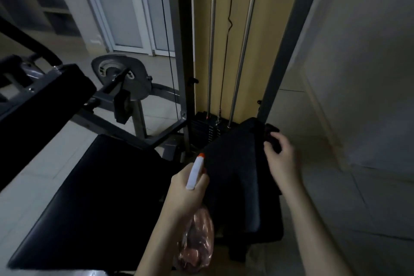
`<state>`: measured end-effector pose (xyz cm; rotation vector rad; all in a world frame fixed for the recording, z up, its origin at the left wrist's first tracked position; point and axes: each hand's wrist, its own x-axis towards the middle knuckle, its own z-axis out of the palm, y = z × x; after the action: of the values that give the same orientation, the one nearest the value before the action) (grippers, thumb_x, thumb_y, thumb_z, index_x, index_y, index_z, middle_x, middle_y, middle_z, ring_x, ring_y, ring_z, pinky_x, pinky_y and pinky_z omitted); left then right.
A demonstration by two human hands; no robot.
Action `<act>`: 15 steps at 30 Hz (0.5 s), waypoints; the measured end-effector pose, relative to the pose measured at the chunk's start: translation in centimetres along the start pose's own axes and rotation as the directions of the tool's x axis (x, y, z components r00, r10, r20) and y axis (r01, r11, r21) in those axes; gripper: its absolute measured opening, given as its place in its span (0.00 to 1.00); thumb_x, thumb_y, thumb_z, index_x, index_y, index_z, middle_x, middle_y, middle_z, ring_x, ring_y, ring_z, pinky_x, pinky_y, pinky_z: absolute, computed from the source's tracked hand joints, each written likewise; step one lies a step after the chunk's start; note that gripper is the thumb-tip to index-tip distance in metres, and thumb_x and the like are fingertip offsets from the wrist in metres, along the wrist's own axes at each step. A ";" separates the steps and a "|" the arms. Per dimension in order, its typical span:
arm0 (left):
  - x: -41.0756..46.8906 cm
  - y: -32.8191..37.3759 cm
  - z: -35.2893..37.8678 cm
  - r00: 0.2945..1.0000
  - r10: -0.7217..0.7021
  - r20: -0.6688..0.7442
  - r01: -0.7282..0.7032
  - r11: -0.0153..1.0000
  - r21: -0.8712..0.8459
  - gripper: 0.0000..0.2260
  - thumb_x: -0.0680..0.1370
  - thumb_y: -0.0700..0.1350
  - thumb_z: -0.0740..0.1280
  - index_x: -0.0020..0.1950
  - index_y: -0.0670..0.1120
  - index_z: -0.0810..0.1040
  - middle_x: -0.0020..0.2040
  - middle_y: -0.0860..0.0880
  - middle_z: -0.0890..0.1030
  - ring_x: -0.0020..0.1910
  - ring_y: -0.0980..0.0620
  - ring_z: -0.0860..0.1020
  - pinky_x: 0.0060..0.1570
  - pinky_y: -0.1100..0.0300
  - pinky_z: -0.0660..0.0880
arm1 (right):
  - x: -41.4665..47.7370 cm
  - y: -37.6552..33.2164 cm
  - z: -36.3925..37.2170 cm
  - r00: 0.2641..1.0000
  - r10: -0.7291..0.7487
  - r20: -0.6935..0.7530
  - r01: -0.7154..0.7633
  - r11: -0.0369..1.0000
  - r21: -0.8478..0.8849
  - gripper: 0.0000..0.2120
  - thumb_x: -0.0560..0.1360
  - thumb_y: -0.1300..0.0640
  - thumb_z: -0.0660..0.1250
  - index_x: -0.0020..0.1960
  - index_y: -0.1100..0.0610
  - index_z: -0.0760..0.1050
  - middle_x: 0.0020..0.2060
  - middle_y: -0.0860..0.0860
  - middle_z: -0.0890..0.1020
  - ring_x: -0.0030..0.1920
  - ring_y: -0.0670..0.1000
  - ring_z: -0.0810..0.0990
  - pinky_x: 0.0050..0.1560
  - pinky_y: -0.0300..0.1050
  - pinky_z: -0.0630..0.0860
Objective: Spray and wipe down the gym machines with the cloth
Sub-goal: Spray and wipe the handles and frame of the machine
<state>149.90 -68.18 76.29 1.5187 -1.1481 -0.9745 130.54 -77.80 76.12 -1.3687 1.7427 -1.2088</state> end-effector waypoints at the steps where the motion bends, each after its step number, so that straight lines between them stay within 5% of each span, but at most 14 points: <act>1: -0.5 0.2 1.2 1.000 -0.011 -0.029 0.011 1.000 0.014 0.15 0.73 0.50 0.62 0.41 0.36 0.71 0.32 0.49 0.72 0.32 0.54 0.70 0.33 0.55 0.67 | 0.2 0.8 -0.1 0.999 -0.005 0.038 0.004 1.000 0.012 0.16 0.79 0.57 0.61 0.67 0.55 0.70 0.63 0.53 0.74 0.62 0.51 0.73 0.54 0.38 0.67; 4: -1.8 1.0 3.3 0.994 -0.008 -0.110 0.018 0.996 0.092 0.09 0.76 0.46 0.64 0.42 0.40 0.74 0.33 0.47 0.73 0.31 0.55 0.71 0.33 0.58 0.67 | 0.8 2.6 -0.4 0.992 -0.031 0.121 0.027 0.999 0.036 0.17 0.80 0.53 0.59 0.69 0.53 0.68 0.66 0.52 0.71 0.65 0.50 0.70 0.59 0.41 0.68; 8: -3.6 1.8 4.4 0.978 -0.002 -0.207 0.016 0.998 0.065 0.15 0.73 0.52 0.62 0.43 0.38 0.73 0.36 0.39 0.74 0.33 0.51 0.72 0.35 0.54 0.68 | 1.6 3.6 -0.8 0.961 -0.083 0.263 0.118 0.986 -0.120 0.27 0.78 0.44 0.59 0.74 0.51 0.61 0.72 0.51 0.63 0.72 0.52 0.62 0.70 0.53 0.63; 15: -6.6 2.5 5.7 0.949 -0.007 -0.315 0.042 0.994 0.103 0.17 0.77 0.50 0.63 0.40 0.36 0.69 0.33 0.39 0.70 0.32 0.49 0.69 0.35 0.53 0.67 | 2.3 2.9 -0.8 0.909 -0.185 0.372 0.294 0.920 -0.260 0.26 0.81 0.47 0.53 0.76 0.55 0.55 0.76 0.52 0.55 0.75 0.54 0.55 0.71 0.50 0.60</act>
<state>142.40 -63.30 77.75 1.7080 -0.9669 -0.6626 127.99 -79.63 73.97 -1.9048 1.5888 -0.7691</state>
